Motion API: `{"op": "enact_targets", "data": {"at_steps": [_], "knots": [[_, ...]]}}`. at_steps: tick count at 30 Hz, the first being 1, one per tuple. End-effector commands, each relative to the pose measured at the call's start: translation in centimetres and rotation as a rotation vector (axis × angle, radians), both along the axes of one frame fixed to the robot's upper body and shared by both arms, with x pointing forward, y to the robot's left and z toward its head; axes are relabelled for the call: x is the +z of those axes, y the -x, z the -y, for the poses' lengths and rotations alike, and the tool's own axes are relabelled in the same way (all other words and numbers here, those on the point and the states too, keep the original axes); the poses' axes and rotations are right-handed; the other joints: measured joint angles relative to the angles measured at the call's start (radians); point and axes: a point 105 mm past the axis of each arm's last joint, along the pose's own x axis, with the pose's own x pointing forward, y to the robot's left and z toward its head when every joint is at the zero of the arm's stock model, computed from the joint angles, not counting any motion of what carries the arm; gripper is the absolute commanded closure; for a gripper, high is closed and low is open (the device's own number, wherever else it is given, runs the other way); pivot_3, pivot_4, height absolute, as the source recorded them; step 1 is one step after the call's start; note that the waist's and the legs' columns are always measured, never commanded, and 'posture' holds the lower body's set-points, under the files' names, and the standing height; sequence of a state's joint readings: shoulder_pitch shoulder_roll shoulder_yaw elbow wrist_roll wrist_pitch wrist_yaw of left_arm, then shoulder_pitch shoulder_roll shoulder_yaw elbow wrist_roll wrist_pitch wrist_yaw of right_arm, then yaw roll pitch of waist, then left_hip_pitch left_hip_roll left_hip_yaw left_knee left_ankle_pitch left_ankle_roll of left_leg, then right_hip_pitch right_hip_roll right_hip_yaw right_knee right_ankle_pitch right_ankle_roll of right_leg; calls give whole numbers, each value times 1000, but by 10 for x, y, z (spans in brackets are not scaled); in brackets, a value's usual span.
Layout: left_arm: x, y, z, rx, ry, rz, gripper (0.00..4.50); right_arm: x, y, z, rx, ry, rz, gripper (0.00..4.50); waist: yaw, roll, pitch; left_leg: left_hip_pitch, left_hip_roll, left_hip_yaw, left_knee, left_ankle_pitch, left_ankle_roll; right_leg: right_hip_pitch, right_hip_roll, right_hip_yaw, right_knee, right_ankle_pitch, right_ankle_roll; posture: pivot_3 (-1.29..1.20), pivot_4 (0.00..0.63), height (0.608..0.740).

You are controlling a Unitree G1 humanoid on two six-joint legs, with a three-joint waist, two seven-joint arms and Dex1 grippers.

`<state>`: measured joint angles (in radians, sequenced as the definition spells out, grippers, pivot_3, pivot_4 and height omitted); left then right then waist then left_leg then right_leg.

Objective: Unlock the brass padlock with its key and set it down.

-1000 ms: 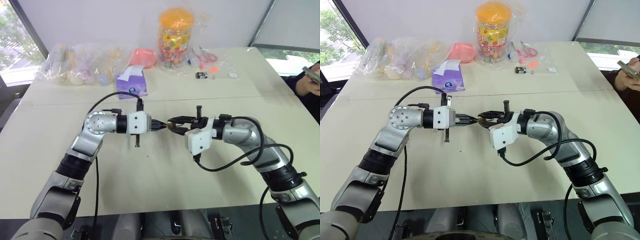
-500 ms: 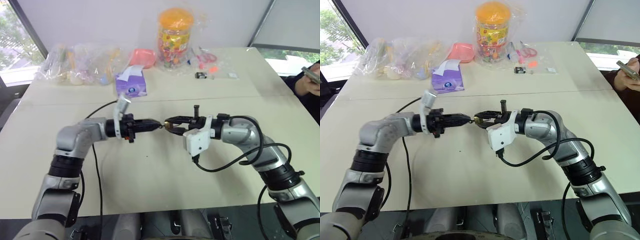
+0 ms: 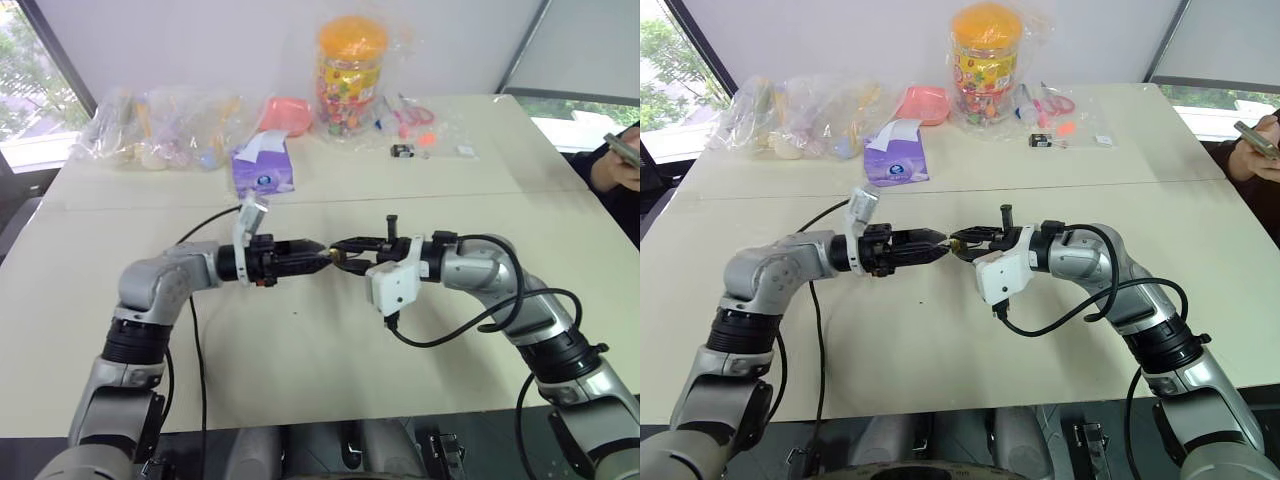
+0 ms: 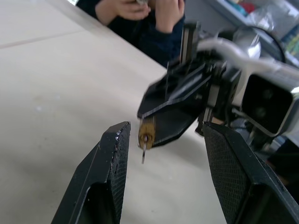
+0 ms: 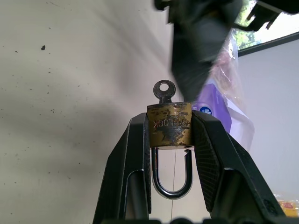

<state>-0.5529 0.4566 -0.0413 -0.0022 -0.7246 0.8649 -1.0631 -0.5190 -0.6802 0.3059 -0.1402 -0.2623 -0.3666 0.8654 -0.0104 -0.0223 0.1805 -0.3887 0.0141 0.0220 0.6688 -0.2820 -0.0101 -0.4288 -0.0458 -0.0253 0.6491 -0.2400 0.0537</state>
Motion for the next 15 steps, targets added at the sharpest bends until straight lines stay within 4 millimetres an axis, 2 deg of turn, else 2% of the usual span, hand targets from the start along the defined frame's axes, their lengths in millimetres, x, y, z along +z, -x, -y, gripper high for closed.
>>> {"op": "enact_targets", "data": {"at_steps": [1, 8, 9, 11, 13, 14, 15], "knots": [[8, -2, 5, 1, -1, 74, 1965, 13, 1, -2, 13, -24, 42, 3786, 0, 0, 0, 0, 0, 0, 0, 0, 0, 0, 0, 0, 0, 0, 0, 0, 150, 737], [7, -9, 9, 28, 11, 82, 1965, 17, 4, -3, 14, -26, 48, 3786, 0, 0, 0, 0, 0, 0, 0, 0, 0, 0, 0, 0, 0, 0, 0, 0, 150, 737], [6, -10, 9, 27, 6, 82, 2508, 17, 4, -4, 15, -28, 48, 3786, 0, 0, 0, 0, 0, 0, 0, 0, 0, 0, 0, 0, 0, 0, 0, 0, 150, 737], [2, -10, 10, 26, -4, 83, 3238, 18, 5, -4, 15, -28, 50, 3786, 0, 0, 0, 0, 0, 0, 0, 0, 0, 0, 0, 0, 0, 0, 0, 0, 150, 737], [0, -12, 10, 31, -3, 79, 4190, 19, 5, -4, 14, -29, 50, 3786, 0, 0, 0, 0, 0, 0, 0, 0, 0, 0, 0, 0, 0, 0, 0, 0, 150, 737], [0, -12, 10, 31, -3, 80, 4449, 19, 5, -4, 15, -29, 50, 3786, 0, 0, 0, 0, 0, 0, 0, 0, 0, 0, 0, 0, 0, 0, 0, 0, 150, 737], [0, -12, 10, 30, -2, 80, 4449, 20, 5, -4, 15, -29, 51, 3786, 0, 0, 0, 0, 0, 0, 0, 0, 0, 0, 0, 0, 0, 0, 0, 0, 150, 737]]}}
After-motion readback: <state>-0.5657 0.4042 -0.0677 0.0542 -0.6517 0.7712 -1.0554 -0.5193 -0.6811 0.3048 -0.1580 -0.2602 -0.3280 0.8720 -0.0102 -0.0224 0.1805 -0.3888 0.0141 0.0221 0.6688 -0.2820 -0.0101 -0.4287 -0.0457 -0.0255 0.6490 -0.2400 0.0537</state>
